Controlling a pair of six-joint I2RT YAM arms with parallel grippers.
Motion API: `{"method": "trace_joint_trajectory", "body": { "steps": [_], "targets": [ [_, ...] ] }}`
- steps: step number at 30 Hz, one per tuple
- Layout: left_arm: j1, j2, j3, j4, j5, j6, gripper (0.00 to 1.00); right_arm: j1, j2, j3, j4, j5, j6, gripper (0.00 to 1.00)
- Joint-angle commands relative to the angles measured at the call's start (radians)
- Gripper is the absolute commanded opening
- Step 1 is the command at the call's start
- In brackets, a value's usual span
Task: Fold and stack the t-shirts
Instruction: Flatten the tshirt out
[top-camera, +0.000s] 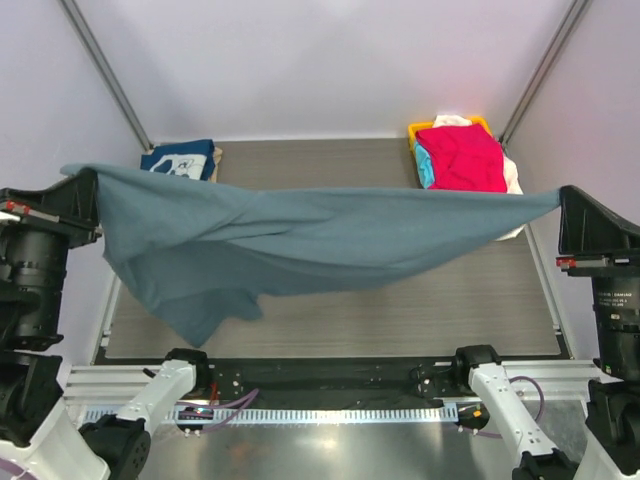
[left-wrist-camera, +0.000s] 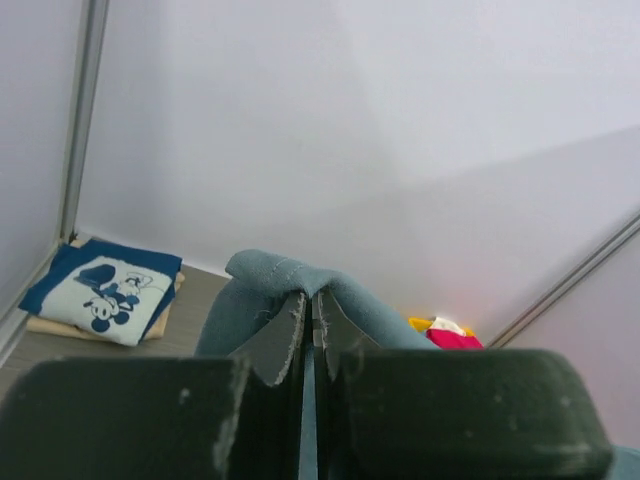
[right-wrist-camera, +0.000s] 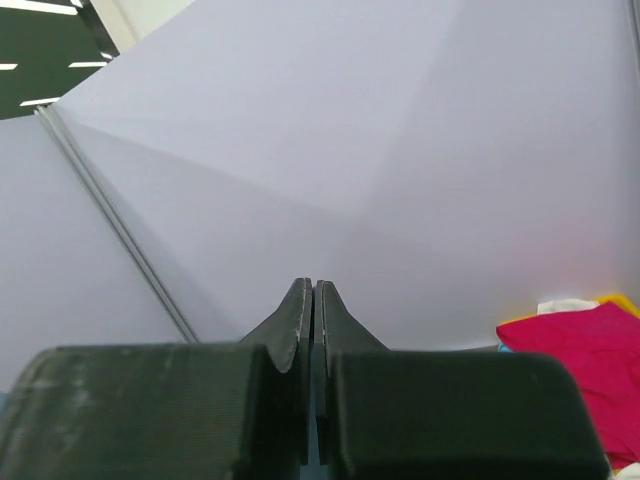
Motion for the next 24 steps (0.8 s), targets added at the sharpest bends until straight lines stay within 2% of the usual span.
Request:
{"method": "trace_joint_trajectory", "body": {
  "steps": [1,4,5,9,10,11,12,13,14,15,16,17,18,20,21,22,23,24],
  "targets": [
    [0.003,0.062,0.058,0.034,0.016,0.048,0.05,-0.002,0.049,-0.005,0.007,0.000,-0.034,0.01],
    [0.003,0.142,0.129,-0.020,0.015,0.012,0.09,-0.002,0.149,0.014,0.008,0.057,-0.045,0.01],
    [0.002,0.215,0.147,-0.075,0.016,0.000,0.10,-0.004,0.186,0.020,0.007,0.075,-0.048,0.01],
    [0.003,0.456,0.172,-0.150,0.002,-0.046,0.15,-0.002,0.470,0.046,-0.004,0.178,-0.064,0.01],
    [0.009,0.513,0.177,-0.161,-0.028,-0.063,0.15,-0.002,0.615,0.054,-0.005,0.207,-0.062,0.01],
    [0.029,0.653,0.184,-0.167,-0.001,-0.077,0.14,-0.004,0.715,0.073,-0.021,0.215,-0.061,0.01],
    [0.087,0.726,0.200,-0.172,0.037,-0.095,0.14,-0.002,0.891,0.125,-0.033,0.218,-0.061,0.01],
    [0.113,0.822,0.262,-0.180,0.114,-0.125,0.20,-0.004,1.000,0.165,-0.083,0.196,-0.061,0.02],
    [0.130,1.012,0.335,-0.242,0.175,-0.138,0.26,-0.004,1.095,0.231,-0.149,0.198,-0.061,0.29],
    [0.188,1.124,0.430,-0.288,0.255,-0.143,0.30,0.001,1.171,0.350,-0.213,0.205,-0.058,0.48],
    [0.192,1.210,0.633,-0.327,0.302,-0.137,0.36,0.001,1.241,0.360,-0.232,0.218,-0.059,0.79],
    [0.187,1.275,0.713,-0.403,0.349,-0.123,0.44,0.002,1.248,0.354,-0.231,0.247,-0.058,0.99],
    [0.171,1.285,0.718,-0.405,0.332,-0.117,0.58,0.002,1.251,0.341,-0.229,0.277,-0.059,1.00],
    [0.105,1.187,0.472,-0.274,0.250,-0.094,0.69,0.002,1.236,0.312,-0.226,0.346,-0.071,1.00],
    [0.086,1.058,0.222,-0.203,0.233,-0.095,0.80,0.002,1.230,0.301,-0.225,0.359,-0.079,1.00],
    [0.068,0.982,0.101,-0.071,0.229,-0.098,0.84,0.001,1.222,0.290,-0.222,0.365,-0.084,1.00],
    [0.030,0.922,-0.003,-0.025,0.202,-0.118,0.86,0.001,1.202,0.278,-0.222,0.359,-0.088,1.00],
    [0.007,0.811,-0.184,0.006,0.190,-0.127,0.86,0.001,1.192,0.238,-0.216,0.353,-0.091,1.00]
  ]
}}
